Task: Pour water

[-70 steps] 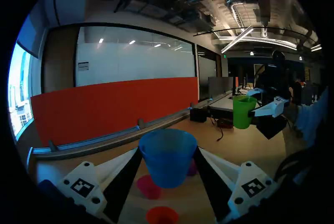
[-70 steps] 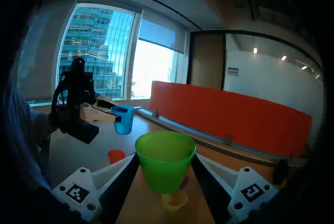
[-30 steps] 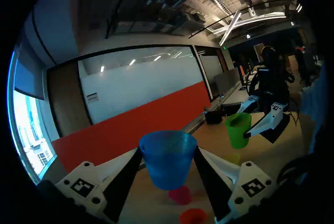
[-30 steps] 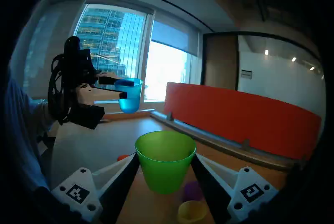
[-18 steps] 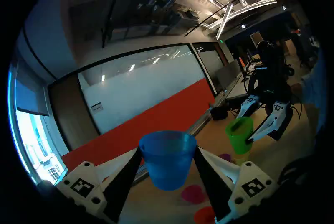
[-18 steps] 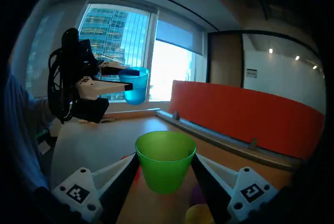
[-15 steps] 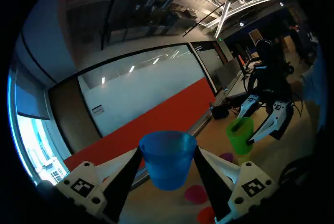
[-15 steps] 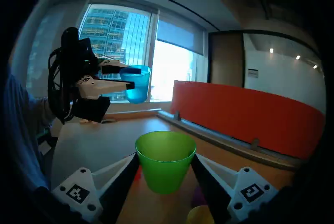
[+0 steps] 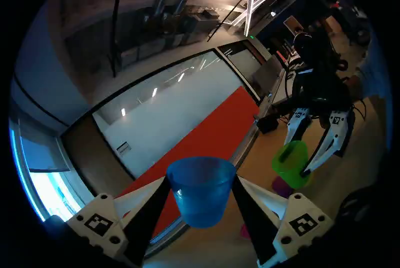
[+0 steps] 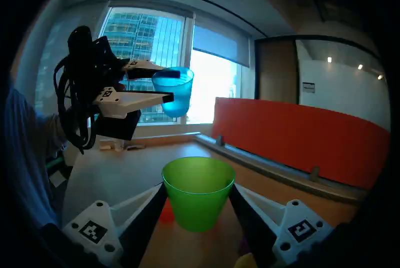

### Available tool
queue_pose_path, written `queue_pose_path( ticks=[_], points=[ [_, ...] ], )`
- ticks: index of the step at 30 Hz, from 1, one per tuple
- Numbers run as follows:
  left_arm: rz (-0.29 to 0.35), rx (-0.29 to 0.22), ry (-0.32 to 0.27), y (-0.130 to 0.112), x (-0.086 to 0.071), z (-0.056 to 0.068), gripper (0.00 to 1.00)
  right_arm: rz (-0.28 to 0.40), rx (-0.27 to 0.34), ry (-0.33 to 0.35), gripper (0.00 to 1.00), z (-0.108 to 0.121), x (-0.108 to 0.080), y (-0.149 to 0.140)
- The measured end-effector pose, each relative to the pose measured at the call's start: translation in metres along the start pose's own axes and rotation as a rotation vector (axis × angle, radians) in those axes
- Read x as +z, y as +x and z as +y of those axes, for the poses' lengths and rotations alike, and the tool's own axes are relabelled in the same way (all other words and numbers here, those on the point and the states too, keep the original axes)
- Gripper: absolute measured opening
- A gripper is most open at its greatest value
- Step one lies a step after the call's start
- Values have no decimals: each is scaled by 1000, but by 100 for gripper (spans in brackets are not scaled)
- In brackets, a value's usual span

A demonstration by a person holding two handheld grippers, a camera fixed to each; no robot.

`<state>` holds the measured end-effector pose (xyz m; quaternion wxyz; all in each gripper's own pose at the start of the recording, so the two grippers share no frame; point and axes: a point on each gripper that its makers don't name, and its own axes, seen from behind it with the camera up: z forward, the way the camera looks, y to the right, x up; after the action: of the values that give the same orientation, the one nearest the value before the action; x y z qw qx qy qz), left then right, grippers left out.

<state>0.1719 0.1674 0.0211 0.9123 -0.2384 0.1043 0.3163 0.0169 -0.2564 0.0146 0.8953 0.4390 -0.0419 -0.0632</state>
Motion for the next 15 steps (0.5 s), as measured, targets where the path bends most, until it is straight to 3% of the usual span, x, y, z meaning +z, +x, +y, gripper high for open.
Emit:
queue_pose_path(
  ticks=[15],
  points=[
    [13,111,9,14,4,-1,86,-3,8,50,89,-14,18,-7]
  ],
)
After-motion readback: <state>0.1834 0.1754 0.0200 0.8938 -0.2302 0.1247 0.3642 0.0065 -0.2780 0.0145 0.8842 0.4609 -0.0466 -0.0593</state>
